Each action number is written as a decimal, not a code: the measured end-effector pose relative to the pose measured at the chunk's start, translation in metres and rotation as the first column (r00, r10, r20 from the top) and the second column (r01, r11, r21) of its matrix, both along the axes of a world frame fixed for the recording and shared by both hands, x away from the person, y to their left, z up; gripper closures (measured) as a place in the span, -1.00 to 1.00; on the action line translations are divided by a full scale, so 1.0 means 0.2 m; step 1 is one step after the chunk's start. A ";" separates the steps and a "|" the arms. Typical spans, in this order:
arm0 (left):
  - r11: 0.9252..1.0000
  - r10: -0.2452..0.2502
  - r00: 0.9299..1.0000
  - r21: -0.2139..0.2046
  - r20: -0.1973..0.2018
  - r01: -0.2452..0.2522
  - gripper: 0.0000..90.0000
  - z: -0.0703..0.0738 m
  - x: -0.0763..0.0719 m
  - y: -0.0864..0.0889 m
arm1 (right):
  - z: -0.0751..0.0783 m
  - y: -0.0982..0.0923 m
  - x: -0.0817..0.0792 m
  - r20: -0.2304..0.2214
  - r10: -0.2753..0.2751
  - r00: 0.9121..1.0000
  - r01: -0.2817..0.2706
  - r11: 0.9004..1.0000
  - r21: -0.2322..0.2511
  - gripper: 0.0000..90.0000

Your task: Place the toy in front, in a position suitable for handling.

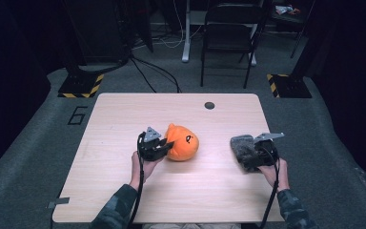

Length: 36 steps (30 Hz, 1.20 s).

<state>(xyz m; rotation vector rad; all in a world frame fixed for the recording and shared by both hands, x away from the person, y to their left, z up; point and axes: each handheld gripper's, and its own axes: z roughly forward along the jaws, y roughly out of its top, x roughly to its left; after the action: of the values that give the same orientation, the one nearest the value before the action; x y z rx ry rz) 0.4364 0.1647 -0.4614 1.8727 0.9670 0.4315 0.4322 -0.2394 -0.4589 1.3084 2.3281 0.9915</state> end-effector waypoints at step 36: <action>0.998 0.037 0.999 -0.042 -0.039 -0.039 -0.02 -0.02 -0.19 -0.18 | -0.03 0.01 0.02 -0.048 -0.054 0.997 0.053 0.998 -0.025 -0.86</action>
<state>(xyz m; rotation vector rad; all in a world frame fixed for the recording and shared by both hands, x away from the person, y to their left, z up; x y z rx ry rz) 0.3990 0.1294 -0.4651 1.8324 1.0315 0.3960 0.4354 -0.2382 -0.4654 1.3930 2.3195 0.9227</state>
